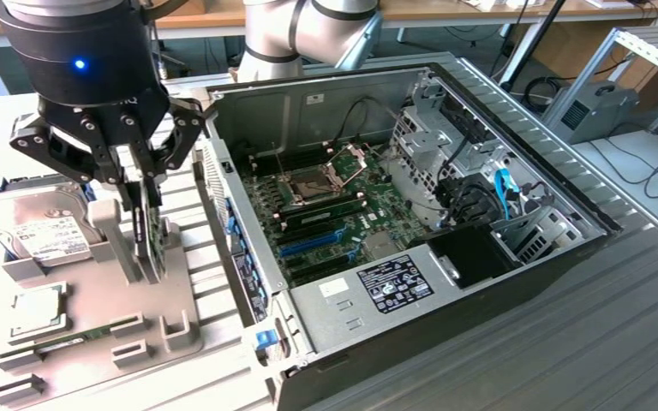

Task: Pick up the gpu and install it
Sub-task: 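Pick up the gpu and move the gpu toward the slot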

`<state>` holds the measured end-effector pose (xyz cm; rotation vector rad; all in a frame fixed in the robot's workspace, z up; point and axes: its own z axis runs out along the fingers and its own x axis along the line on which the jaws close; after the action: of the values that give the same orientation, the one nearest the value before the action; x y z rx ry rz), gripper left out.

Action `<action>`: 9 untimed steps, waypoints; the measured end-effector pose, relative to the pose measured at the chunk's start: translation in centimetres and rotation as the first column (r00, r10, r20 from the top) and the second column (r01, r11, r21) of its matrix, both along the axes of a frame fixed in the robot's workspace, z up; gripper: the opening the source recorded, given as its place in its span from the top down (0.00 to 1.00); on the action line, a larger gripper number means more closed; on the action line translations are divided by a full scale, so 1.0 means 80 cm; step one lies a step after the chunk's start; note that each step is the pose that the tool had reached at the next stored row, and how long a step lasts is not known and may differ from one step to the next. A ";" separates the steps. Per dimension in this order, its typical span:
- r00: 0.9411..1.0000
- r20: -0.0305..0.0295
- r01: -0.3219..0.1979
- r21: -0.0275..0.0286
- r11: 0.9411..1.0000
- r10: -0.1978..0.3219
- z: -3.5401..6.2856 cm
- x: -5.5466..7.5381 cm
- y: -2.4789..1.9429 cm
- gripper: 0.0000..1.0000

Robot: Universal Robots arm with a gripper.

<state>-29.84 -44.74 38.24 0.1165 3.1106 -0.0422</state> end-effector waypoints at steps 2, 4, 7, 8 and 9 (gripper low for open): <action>1.000 0.000 0.000 0.033 0.999 0.000 0.000 0.000 0.0000 0.74; 1.000 0.000 0.000 0.035 0.999 0.000 0.000 0.000 0.0000 0.74; 1.000 0.000 0.000 0.035 0.999 0.000 0.000 0.000 0.0000 0.74; 1.000 0.000 0.000 0.035 0.999 0.000 0.000 0.000 0.0000 0.74; 1.000 0.000 0.000 0.035 0.999 0.000 0.000 0.000 -0.0001 0.74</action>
<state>-29.84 -44.74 38.28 0.1172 3.1123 0.0123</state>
